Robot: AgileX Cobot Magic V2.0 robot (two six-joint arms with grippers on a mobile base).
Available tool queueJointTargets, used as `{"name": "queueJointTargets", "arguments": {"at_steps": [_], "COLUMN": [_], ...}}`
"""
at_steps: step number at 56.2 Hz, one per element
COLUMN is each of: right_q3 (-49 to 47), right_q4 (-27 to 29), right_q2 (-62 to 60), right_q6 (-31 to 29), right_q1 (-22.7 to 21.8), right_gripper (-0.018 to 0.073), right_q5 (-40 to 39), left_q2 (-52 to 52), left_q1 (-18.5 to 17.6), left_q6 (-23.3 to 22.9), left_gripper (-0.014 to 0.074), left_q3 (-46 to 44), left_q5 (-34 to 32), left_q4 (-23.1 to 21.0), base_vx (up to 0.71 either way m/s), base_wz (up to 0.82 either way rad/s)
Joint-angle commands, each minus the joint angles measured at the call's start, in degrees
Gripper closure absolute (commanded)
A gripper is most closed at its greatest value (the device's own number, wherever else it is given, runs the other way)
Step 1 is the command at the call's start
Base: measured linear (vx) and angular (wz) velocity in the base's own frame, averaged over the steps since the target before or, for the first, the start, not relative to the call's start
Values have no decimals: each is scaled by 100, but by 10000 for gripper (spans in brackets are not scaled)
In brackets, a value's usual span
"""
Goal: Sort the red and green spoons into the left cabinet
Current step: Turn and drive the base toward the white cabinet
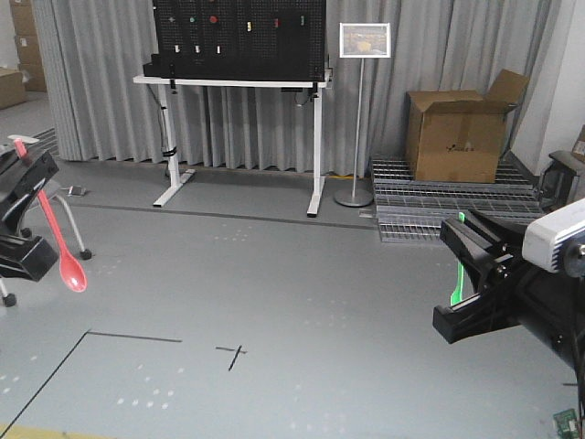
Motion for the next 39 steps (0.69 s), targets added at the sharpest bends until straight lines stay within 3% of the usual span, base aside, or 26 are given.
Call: {"name": "queueJointTargets", "arguments": {"at_steps": [1, 39], "right_q3": [-153, -153], "right_q4": [33, 35], "right_q2": [-132, -132], "right_q6": [7, 7], "right_q1": [-13, -13], "right_gripper": [568, 568], "right_q5": [-440, -444], "left_q2": [-98, -98], "left_q1": [-27, -27], "left_q6": [6, 6], "left_gripper": [603, 603], "left_q3": [-177, -177], "left_q5": [-375, -373], "left_q4": [-113, -113], "base_vx": [62, 62], "base_wz": [-8, -8]}}
